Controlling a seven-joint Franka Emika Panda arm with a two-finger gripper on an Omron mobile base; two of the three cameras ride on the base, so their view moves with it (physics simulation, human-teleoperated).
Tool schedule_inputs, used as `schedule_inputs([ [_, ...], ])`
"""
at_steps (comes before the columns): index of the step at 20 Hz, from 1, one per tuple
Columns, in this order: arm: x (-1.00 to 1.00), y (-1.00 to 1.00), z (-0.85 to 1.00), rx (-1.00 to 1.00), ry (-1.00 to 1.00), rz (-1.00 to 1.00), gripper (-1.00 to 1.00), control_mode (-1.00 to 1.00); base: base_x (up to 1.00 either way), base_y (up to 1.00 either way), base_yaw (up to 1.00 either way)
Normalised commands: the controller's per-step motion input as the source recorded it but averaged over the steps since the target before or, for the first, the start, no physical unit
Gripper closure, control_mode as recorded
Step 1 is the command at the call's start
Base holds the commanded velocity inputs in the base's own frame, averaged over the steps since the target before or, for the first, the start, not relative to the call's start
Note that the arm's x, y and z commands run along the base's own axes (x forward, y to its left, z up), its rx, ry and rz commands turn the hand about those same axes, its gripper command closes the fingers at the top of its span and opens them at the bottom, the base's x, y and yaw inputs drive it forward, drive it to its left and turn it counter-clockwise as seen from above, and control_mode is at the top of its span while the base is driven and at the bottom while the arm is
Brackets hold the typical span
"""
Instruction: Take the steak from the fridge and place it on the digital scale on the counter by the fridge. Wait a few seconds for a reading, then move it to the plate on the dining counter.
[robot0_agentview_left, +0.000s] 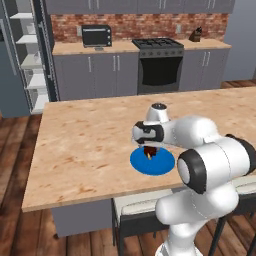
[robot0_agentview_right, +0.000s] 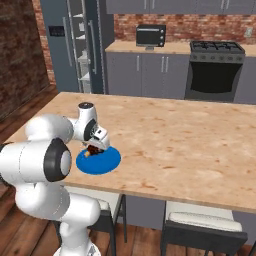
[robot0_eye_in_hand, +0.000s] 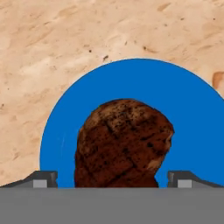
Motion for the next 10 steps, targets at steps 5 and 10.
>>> schedule_inputs([
  [5,0.04,0.00,-0.70,0.00,0.18,-0.02,-1.00,-1.00,0.00,0.00,0.00],
  [10,-0.33,-0.14,-0.23,0.00,0.00,-0.01,-1.00,-1.00,0.00,0.00,0.00],
])
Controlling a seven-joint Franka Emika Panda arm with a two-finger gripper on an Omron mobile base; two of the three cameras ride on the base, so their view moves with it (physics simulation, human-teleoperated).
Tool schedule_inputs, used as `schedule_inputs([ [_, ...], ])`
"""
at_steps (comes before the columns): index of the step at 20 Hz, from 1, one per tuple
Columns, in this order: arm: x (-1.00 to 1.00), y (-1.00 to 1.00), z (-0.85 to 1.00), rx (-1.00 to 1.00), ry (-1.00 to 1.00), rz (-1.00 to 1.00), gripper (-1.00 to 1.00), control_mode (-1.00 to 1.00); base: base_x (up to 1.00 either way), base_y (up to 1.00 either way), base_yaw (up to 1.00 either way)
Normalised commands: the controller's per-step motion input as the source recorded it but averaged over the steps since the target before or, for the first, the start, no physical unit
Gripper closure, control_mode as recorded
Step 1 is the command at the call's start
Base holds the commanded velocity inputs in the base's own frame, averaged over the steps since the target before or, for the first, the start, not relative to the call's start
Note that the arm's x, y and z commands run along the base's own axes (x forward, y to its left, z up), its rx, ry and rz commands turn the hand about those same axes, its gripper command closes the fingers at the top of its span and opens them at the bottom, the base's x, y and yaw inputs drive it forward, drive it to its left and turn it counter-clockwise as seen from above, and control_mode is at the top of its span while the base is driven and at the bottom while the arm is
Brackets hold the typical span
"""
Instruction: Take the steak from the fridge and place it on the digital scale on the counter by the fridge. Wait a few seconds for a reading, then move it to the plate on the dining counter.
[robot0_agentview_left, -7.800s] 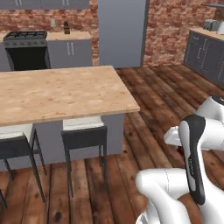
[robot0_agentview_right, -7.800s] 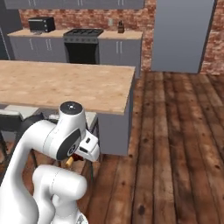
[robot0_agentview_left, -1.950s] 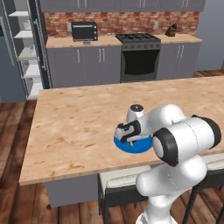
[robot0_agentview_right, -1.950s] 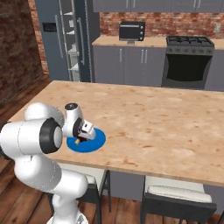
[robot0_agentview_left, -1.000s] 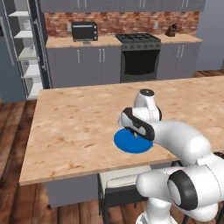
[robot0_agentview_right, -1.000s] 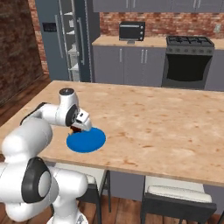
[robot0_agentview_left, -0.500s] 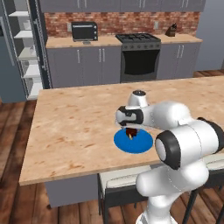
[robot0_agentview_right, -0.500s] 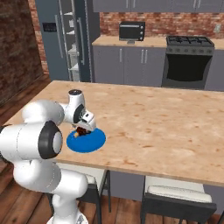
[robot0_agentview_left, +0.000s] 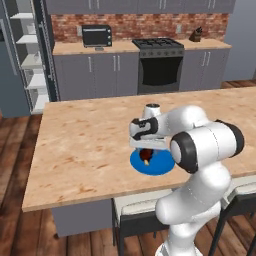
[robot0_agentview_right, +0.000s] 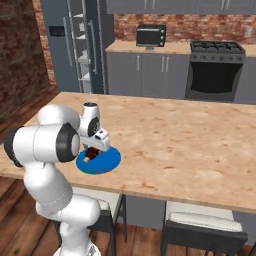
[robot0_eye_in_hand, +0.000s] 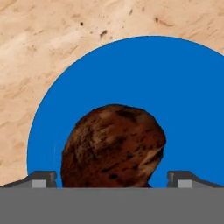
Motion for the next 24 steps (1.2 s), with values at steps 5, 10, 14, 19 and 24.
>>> schedule_inputs([
  [5,-0.60,-0.13,0.69,0.00,-0.16,-0.03,-1.00,-1.00,0.00,0.00,0.00],
  [10,-0.82,-0.17,0.63,0.00,-0.12,-0.04,-1.00,-1.00,0.00,0.00,0.00],
  [14,-1.00,-0.08,0.24,0.00,-0.03,-0.01,-1.00,-1.00,0.00,0.00,0.00],
  [19,-1.00,0.00,0.18,0.00,0.00,0.00,-1.00,-1.00,0.00,0.00,0.00],
  [24,-0.99,0.15,0.43,0.00,-0.01,0.00,-1.00,-1.00,0.00,0.00,0.00],
])
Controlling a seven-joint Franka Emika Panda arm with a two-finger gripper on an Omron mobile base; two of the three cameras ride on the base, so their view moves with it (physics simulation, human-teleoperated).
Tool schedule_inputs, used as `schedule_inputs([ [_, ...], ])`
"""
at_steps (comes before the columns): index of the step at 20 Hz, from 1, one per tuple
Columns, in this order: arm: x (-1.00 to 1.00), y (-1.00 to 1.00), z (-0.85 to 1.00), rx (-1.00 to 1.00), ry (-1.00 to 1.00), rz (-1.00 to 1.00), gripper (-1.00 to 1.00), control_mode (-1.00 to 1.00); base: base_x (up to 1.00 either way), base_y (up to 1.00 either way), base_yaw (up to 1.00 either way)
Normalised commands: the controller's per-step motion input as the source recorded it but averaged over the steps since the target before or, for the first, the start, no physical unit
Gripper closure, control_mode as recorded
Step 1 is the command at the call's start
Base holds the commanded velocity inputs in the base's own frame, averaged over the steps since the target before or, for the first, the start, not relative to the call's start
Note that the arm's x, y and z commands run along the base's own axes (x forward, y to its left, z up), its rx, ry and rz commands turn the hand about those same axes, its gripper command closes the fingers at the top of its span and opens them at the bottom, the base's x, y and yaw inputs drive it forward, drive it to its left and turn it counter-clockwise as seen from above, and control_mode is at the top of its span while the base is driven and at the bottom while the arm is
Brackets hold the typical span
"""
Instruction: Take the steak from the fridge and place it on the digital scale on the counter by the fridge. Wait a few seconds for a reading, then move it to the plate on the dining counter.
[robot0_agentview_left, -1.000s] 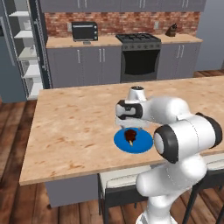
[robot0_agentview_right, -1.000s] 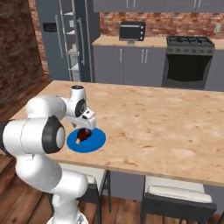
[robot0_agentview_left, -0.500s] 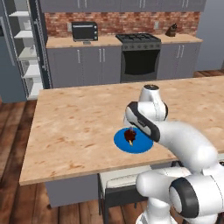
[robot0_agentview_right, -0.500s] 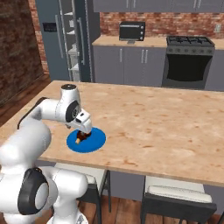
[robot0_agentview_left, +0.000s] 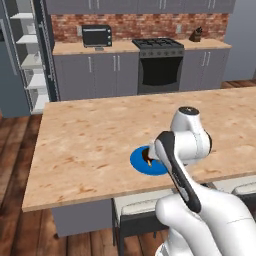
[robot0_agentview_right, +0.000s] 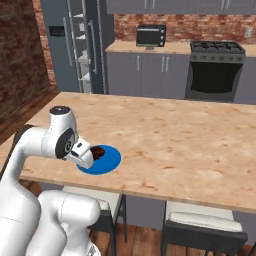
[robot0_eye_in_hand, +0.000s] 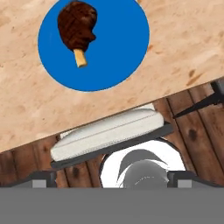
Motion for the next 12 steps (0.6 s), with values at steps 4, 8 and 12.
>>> schedule_inputs([
  [4,-0.80,0.49,0.38,0.00,0.00,0.01,-1.00,-1.00,0.00,0.00,0.00],
  [8,-0.66,0.62,0.25,0.00,0.00,0.05,-1.00,-1.00,0.00,0.00,0.00],
  [12,-0.39,0.61,0.15,0.00,0.00,0.09,-1.00,-1.00,0.00,0.00,0.00],
])
